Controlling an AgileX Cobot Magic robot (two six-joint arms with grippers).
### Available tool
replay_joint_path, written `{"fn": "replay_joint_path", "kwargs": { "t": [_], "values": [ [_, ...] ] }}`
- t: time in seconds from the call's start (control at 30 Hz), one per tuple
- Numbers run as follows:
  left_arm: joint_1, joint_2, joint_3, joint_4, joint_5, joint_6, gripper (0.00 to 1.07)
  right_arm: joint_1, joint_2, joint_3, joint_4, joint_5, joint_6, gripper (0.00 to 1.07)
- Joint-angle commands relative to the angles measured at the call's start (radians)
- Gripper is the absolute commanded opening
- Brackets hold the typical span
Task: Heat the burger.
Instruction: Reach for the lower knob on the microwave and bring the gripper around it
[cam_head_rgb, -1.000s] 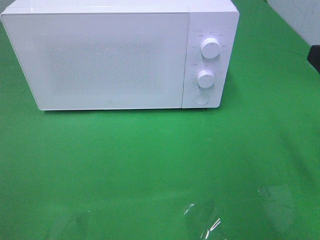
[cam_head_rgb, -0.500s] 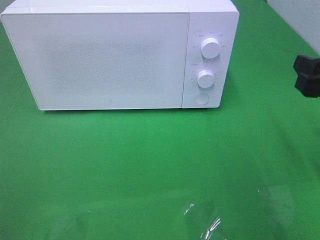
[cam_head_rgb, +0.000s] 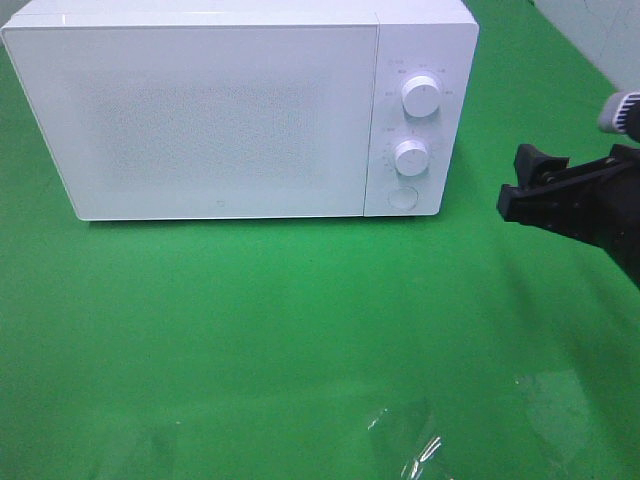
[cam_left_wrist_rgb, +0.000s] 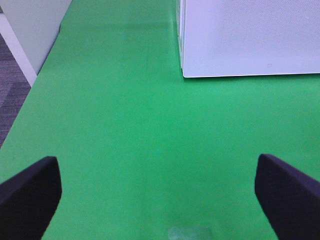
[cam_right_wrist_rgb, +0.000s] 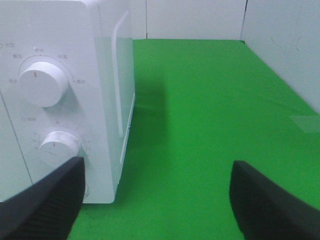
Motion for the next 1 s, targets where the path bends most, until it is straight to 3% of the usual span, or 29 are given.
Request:
{"fn": "replay_joint_path", "kwargs": {
  "t": [0.03, 0.13, 0.43, 1.0],
  "values": [
    [-0.004, -0.025, 0.002, 0.0, -0.007, 0.001, 0.98, 0.047, 0.046, -0.025, 0.024, -0.066, -0.012, 0.76],
    [-0.004, -0.025, 0.002, 0.0, -0.007, 0.001, 0.98, 0.116, 0.135, -0.069, 0.072, -0.107, -0.013, 0.76],
    [-0.004, -0.025, 0.002, 0.0, -0.007, 0.001, 0.98, 0.204, 0.263, -0.18, 0.148, -0.136, -0.068, 0.76],
    [-0.004, -0.025, 0.002, 0.0, -0.007, 0.001, 0.98, 0.205, 0.428, -0.355, 0.148, -0.126, -0.087, 0.76]
  ]
}}
